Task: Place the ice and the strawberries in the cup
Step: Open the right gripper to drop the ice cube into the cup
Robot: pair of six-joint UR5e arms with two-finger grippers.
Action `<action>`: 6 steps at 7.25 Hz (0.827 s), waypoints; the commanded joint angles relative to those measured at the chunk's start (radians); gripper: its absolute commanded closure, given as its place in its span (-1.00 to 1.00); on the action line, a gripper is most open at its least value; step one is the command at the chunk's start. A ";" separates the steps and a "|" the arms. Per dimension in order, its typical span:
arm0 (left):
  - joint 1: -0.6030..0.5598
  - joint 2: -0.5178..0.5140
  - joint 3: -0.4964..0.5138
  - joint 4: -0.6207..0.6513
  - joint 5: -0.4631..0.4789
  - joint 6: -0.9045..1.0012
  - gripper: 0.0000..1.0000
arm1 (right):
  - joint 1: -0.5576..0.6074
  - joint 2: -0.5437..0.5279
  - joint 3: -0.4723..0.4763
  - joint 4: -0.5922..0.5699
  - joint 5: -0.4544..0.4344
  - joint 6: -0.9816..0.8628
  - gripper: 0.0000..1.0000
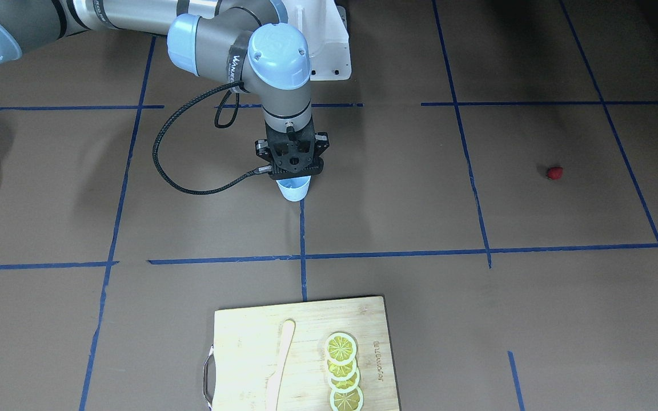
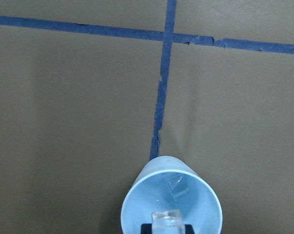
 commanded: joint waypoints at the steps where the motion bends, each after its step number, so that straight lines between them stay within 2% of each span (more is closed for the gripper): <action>1: 0.000 0.000 0.000 0.000 0.000 -0.003 -1.00 | -0.001 -0.002 0.000 -0.002 0.000 0.000 -0.70; 4: 0.000 -0.003 0.002 0.000 0.000 -0.003 -1.00 | 0.002 -0.001 0.013 -0.006 0.001 0.002 -0.96; 5: 0.002 -0.005 0.002 0.000 0.000 -0.005 -1.00 | 0.032 -0.007 0.048 -0.021 0.006 0.002 -0.98; 6: 0.000 -0.005 0.000 0.000 0.000 -0.005 -1.00 | 0.068 -0.040 0.138 -0.088 -0.002 0.000 -0.98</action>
